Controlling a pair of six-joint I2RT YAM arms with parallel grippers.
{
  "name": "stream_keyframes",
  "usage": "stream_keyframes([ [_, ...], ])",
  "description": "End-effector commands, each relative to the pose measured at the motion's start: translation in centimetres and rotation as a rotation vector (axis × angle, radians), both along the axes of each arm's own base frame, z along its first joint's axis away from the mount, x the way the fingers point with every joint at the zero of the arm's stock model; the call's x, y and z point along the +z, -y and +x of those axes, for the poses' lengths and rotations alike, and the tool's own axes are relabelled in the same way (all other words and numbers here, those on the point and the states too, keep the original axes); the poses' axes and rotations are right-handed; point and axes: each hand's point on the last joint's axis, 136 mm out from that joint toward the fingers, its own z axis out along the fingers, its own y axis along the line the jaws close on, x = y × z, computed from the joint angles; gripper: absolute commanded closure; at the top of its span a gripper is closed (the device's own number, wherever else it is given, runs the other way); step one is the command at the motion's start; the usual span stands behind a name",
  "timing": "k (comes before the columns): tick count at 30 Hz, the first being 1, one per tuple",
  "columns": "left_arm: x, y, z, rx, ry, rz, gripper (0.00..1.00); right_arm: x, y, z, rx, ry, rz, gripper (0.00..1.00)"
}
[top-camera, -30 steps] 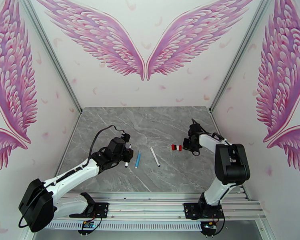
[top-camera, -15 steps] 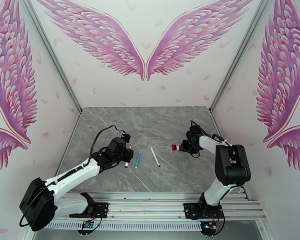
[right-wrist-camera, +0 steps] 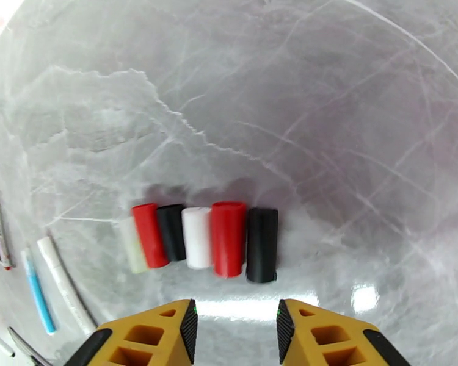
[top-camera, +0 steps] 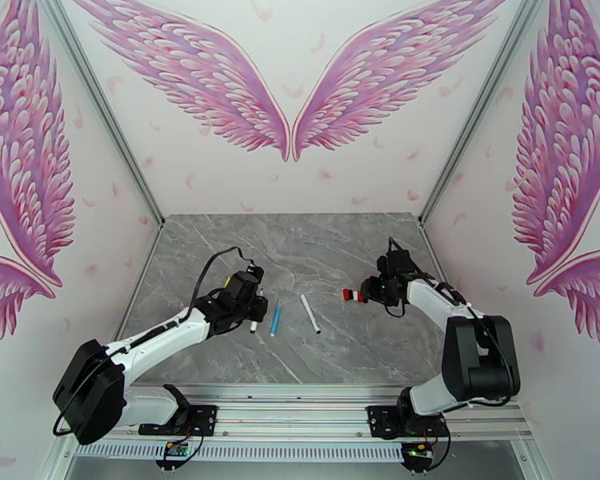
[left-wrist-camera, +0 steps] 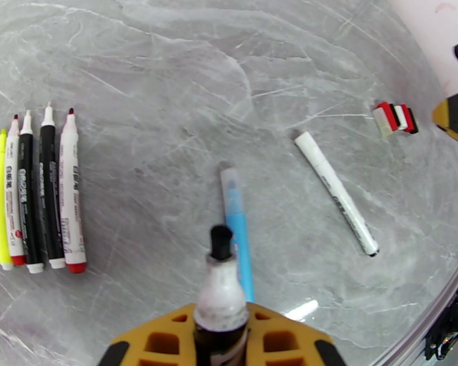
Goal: Open the pen caps
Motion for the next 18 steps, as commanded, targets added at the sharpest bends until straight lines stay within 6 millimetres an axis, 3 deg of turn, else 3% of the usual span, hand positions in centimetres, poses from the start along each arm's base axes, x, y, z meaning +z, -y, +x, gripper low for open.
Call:
stream_keyframes([
  [1, -0.7, -1.0, 1.4, 0.029, 0.004, 0.104, 1.00, 2.7, -1.9, -0.4, 0.033, 0.095, 0.070, 0.42],
  [11, -3.0, -2.3, 5.1, 0.105, 0.014, 0.283, 1.00, 8.5, -8.7, -3.9, 0.239, 0.284, 0.187, 0.01],
  [18, -4.4, -2.8, 7.1, 0.124, -0.001, 0.330, 1.00, 10.1, -12.4, -6.3, 0.329, 0.357, 0.235, 0.01],
])
